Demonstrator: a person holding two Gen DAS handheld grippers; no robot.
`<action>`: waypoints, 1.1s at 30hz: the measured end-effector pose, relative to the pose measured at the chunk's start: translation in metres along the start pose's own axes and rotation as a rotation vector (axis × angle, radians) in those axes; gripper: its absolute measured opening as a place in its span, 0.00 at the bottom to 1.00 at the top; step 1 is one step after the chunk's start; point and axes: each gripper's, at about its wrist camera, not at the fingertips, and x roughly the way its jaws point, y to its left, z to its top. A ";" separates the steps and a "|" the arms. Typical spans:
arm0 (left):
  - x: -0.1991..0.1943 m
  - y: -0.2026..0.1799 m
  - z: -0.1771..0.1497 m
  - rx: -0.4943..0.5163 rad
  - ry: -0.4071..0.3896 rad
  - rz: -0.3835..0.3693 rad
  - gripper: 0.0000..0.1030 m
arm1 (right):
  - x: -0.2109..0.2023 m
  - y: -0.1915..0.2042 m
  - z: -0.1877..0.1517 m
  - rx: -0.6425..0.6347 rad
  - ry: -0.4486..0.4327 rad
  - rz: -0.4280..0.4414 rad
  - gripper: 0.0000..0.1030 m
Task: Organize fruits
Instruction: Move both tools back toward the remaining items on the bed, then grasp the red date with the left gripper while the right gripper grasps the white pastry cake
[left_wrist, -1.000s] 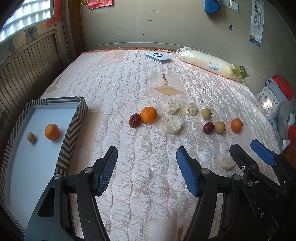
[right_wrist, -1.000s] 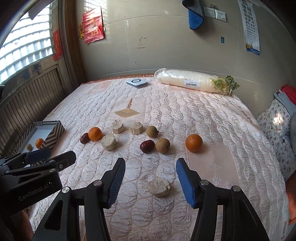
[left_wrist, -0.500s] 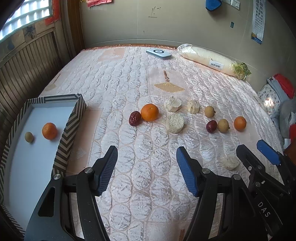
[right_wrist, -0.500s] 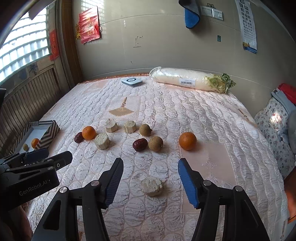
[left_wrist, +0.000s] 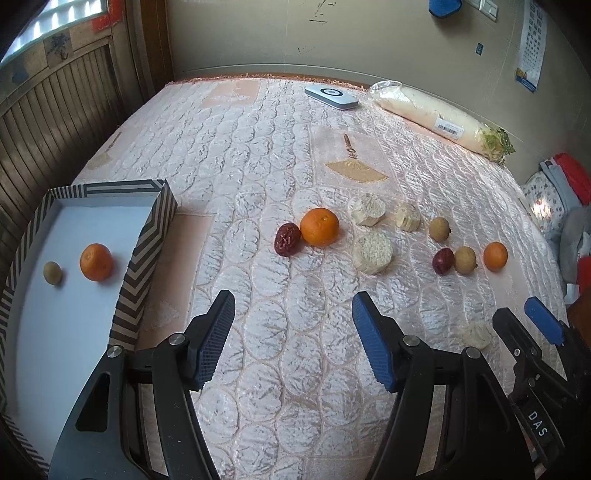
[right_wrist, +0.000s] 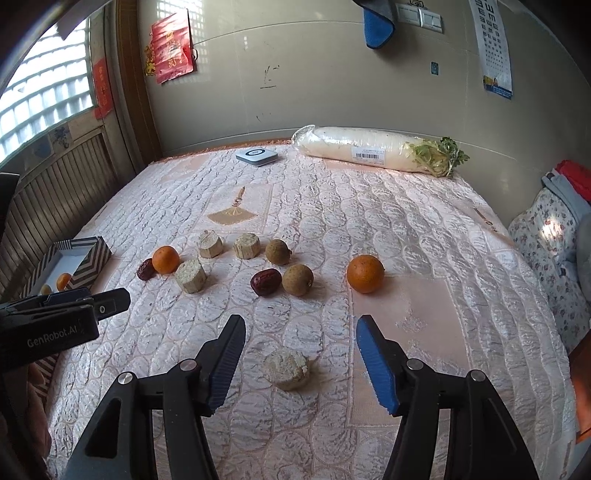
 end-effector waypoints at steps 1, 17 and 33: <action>0.003 0.003 0.004 -0.015 0.006 -0.004 0.65 | 0.001 -0.001 0.000 0.001 0.002 0.000 0.59; 0.033 0.023 0.039 -0.075 0.083 0.026 0.65 | 0.013 -0.007 0.002 -0.008 0.023 0.017 0.59; 0.057 0.019 0.050 -0.027 0.113 -0.009 0.29 | 0.023 0.018 0.007 -0.075 0.029 0.097 0.59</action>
